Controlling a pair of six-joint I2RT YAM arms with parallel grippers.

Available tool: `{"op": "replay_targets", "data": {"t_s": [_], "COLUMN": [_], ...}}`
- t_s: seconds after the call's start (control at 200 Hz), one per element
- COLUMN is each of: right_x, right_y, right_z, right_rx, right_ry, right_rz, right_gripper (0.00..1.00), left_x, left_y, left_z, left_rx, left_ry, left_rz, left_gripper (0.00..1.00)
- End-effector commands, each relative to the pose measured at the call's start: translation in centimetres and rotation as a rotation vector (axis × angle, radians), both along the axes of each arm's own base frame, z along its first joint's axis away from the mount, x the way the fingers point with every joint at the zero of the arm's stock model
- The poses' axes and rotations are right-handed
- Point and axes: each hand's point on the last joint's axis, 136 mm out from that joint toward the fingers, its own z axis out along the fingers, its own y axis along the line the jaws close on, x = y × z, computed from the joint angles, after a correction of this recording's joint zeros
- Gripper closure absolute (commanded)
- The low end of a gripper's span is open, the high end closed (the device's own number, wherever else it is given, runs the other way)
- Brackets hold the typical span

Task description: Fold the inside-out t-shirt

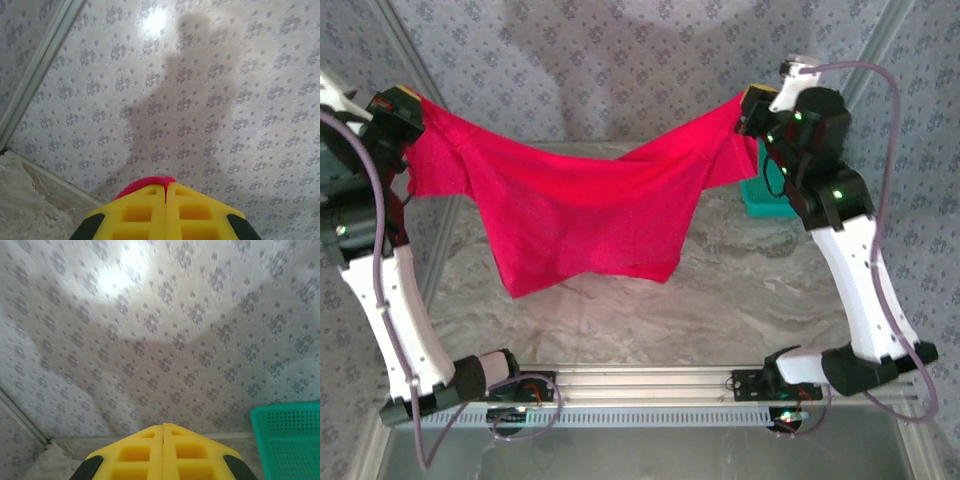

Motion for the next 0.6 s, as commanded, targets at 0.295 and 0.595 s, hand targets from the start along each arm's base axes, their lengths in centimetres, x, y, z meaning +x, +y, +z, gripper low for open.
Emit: {"op": "replay_targets", "data": {"t_s": [0.295,0.595], "right_x": [8.8,14.9], "right_y": [0.7,0.7], "right_z": [-4.1,-18.7], "right_rx": [-0.064,-0.046], "right_ry": [0.05,0.331], "right_rz": [-0.016,-0.024], "right_gripper": [1.0,0.86], "left_x": [10.9,16.1], "left_y": [-1.2,1.0], "left_z": [-7.2,-23.6], "left_rx": [0.223,0.271], "left_ry": [0.017,0.4], "left_rz": [-0.094,-0.037], "left_gripper": [1.0,0.77]}}
